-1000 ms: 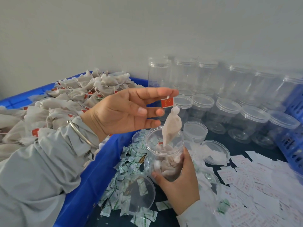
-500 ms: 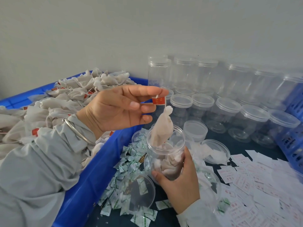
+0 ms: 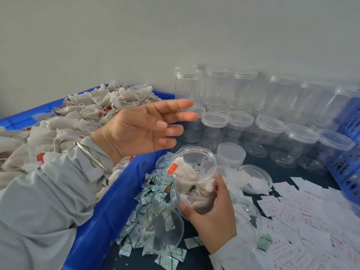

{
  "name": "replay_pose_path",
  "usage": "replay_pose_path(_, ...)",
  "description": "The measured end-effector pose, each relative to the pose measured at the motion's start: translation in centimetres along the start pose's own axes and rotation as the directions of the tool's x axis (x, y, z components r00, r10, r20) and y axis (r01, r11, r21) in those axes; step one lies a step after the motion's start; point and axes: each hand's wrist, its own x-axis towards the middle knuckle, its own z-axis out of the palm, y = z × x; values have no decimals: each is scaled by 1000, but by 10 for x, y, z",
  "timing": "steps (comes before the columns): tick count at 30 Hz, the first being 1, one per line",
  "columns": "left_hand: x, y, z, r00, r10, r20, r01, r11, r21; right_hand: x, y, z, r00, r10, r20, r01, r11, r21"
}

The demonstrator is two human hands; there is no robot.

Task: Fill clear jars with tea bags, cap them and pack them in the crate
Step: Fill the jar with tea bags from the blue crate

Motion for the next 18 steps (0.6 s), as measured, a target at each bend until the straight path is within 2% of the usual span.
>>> replay_pose_path(2,1,0,3,998,-20,-63,24,998,60,0,1,-1,1000,-18,-14,18,1000,7)
replay_pose_path(4,5,-4,4,977,-66,-202,120,957,266,-1,-2,-1,998,-46,-40,47,998,30)
replay_pose_path(6,8,-14,7,941,-124,-315,292,766,572,-1,-7,0,989,-121,-88,128,988,89)
replay_pose_path(7,9,-20,11,933,-191,-306,352,672,651,-1,-10,-1,982,-147,-116,160,981,113)
replay_pose_path(9,12,-35,17,923,-321,-211,370,596,713,-1,-14,-2,978,-148,-147,172,971,168)
replay_pose_path(10,14,-42,20,923,-334,-191,359,570,739,-1,-16,-2,979,-135,-152,164,967,197)
replay_pose_path(18,18,-53,24,938,-193,-288,347,482,805,1,-8,-2,982,-152,-110,172,964,201)
